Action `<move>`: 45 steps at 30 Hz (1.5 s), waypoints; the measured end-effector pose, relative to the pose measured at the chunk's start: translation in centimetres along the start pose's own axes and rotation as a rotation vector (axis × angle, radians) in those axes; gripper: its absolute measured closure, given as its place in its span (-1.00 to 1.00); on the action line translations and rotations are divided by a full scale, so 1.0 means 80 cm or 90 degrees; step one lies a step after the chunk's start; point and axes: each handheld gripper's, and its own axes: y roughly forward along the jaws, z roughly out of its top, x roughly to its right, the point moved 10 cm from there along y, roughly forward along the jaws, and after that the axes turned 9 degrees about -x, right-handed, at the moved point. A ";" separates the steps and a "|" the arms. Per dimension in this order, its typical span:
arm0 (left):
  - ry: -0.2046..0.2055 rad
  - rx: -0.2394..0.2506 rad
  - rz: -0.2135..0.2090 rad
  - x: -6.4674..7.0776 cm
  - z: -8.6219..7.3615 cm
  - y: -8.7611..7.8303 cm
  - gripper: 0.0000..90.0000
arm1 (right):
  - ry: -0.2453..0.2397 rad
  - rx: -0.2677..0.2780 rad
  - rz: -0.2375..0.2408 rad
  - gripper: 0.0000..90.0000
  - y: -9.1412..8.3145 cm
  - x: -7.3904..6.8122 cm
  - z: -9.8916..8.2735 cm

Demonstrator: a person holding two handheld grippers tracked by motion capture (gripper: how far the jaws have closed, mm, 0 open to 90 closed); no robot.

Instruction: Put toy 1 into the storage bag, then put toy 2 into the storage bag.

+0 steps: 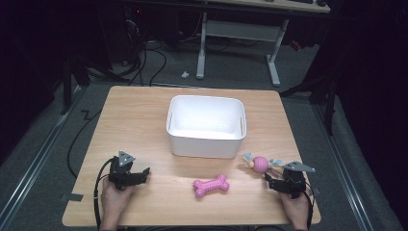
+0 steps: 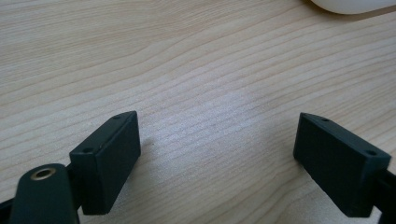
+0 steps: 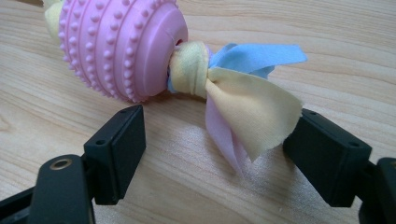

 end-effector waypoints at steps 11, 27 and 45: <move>0.010 -0.001 -0.004 0.001 0.002 0.002 -0.68 | 0.004 0.001 -0.002 -0.50 0.000 0.001 0.000; 0.042 -0.002 -0.050 0.033 0.009 0.000 -0.57 | 0.006 0.000 -0.004 -0.49 0.000 0.001 0.000; 0.111 0.001 -0.123 0.097 0.029 0.001 -0.48 | 0.008 0.000 -0.004 -0.49 -0.001 0.001 0.000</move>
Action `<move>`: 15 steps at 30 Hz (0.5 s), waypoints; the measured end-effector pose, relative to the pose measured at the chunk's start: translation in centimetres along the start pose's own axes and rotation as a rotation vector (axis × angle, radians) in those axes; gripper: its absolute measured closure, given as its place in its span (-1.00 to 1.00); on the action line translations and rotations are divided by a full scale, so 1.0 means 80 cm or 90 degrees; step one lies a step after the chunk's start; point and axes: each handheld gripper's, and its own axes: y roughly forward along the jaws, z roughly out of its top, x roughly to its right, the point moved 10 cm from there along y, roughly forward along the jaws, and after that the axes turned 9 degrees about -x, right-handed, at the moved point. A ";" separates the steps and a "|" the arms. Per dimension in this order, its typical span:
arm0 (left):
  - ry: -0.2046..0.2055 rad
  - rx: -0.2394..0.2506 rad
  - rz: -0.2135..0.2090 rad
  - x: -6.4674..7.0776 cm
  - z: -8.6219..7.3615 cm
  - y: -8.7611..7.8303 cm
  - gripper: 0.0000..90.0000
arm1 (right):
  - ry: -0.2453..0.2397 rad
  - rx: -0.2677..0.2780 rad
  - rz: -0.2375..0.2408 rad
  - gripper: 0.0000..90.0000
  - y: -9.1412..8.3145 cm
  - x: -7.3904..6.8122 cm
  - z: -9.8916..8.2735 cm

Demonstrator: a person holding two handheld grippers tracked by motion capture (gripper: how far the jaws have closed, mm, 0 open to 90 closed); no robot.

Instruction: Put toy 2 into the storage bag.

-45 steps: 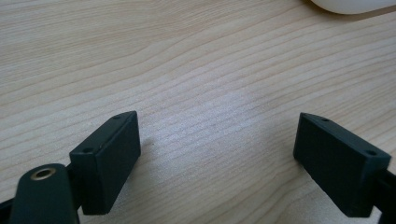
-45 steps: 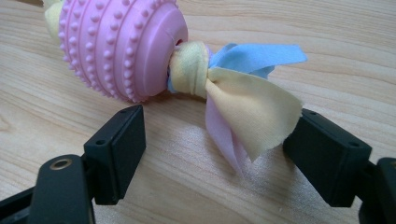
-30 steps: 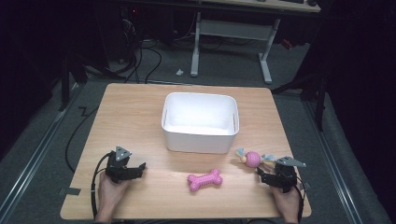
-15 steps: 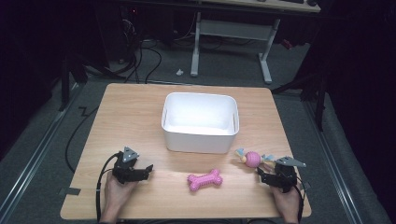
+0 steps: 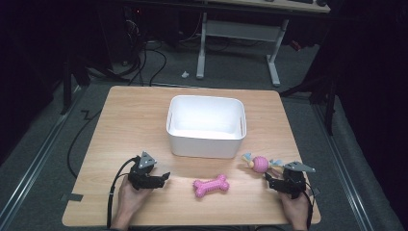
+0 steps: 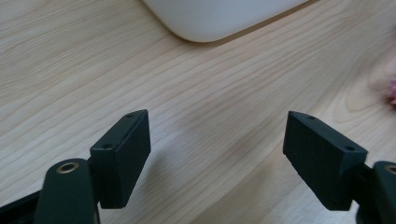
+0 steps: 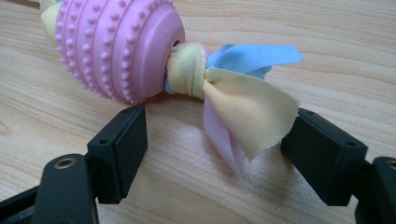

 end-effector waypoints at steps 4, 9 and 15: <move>0.011 -0.005 -0.017 0.011 0.007 0.000 -0.47 | 0.000 0.000 0.000 -0.49 0.000 0.000 0.000; 0.031 -0.003 -0.022 0.024 0.015 0.001 -0.48 | 0.001 0.000 -0.001 -0.49 0.000 0.000 0.000; 0.058 0.000 -0.042 0.045 0.026 0.001 -0.46 | 0.001 0.001 -0.001 -0.49 0.000 0.000 0.000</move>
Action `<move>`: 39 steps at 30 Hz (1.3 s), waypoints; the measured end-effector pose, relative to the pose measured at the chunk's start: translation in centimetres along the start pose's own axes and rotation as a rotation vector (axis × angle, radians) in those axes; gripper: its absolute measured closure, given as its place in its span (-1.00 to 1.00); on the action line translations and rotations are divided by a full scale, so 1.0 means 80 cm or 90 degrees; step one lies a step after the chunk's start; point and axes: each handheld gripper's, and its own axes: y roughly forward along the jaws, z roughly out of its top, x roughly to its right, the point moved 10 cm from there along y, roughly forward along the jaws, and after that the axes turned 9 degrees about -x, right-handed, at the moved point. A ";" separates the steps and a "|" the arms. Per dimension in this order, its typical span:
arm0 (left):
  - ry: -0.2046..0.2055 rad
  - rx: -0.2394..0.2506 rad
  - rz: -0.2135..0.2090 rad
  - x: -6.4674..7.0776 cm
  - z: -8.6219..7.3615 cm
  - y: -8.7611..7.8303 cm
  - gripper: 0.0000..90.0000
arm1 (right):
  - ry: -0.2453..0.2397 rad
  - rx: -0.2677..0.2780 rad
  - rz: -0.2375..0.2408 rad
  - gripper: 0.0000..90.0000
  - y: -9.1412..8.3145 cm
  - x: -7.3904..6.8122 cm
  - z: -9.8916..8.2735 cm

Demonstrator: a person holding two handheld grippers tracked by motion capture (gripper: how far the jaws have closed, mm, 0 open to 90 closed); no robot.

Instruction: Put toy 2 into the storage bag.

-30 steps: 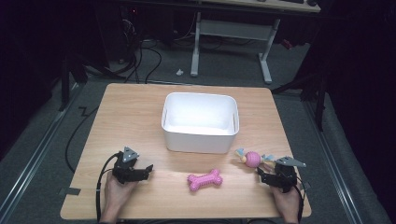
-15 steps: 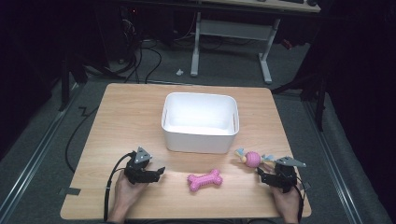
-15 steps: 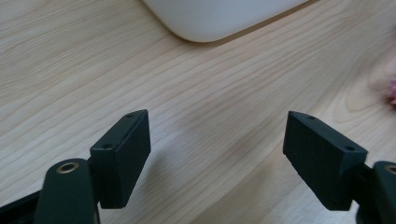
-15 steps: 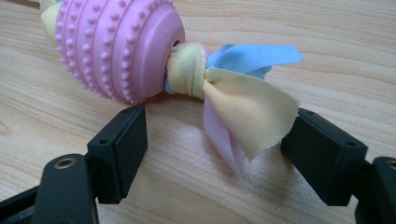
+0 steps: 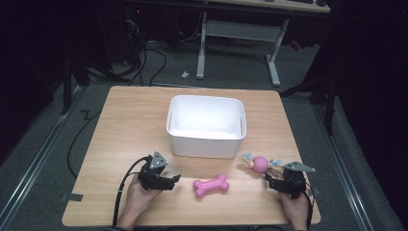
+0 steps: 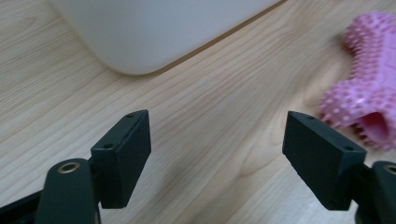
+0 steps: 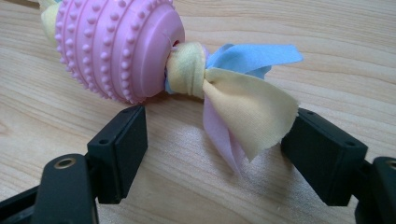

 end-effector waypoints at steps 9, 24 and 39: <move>0.036 -0.006 -0.024 0.027 0.021 0.006 -0.44 | 0.001 0.000 0.000 -0.49 0.000 0.000 0.000; 0.110 -0.027 -0.061 0.071 0.055 0.015 -0.39 | 0.001 0.000 0.000 -0.49 0.000 0.000 0.000; 0.173 -0.071 -0.080 0.104 0.072 0.031 -0.36 | 0.001 0.000 0.000 -0.49 0.000 0.000 0.000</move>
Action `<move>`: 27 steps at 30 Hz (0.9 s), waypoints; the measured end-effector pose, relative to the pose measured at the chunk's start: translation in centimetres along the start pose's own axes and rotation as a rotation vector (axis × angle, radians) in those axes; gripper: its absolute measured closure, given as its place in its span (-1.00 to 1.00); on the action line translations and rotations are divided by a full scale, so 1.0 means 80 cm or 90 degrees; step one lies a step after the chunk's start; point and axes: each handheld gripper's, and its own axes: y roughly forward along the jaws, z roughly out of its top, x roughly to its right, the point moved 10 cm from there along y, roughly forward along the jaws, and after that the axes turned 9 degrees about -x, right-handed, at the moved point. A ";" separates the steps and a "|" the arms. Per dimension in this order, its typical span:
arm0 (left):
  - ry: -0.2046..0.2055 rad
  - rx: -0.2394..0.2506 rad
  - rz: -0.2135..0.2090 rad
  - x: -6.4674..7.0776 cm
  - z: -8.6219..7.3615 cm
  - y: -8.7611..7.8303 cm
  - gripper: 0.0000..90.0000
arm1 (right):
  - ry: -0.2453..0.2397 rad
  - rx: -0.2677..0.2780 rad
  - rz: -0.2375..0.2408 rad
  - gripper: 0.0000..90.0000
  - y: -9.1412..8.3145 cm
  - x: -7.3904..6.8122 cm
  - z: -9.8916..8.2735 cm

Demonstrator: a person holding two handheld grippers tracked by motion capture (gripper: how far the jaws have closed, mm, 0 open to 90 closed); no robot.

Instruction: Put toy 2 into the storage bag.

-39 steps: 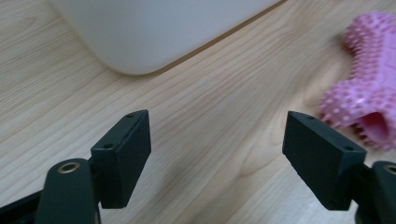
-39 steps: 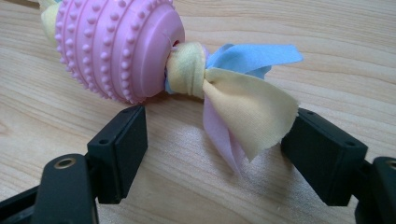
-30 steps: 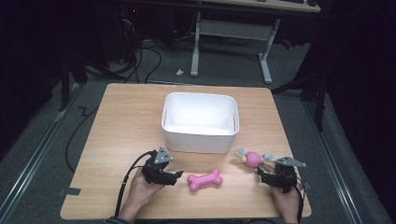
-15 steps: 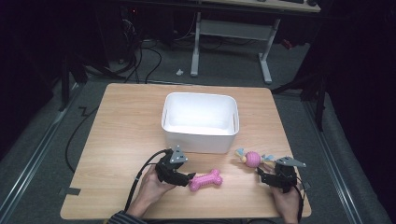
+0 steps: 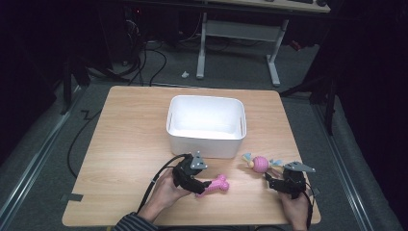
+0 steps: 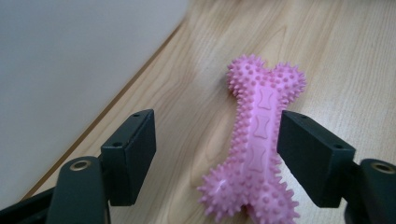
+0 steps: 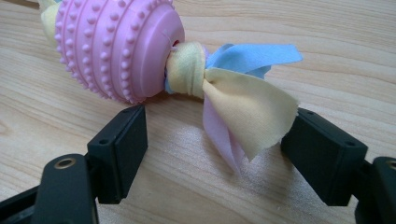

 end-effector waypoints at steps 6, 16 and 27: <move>0.015 -0.021 -0.009 0.009 0.006 0.011 -0.27 | 0.000 0.000 0.000 -0.49 0.000 0.000 0.000; 0.046 -0.069 -0.019 0.021 0.003 0.028 -0.15 | 0.000 0.000 0.000 -0.49 0.000 0.000 0.000; 0.055 -0.093 -0.031 0.026 0.002 0.038 0.01 | 0.000 0.000 -0.001 -0.49 0.000 0.000 0.000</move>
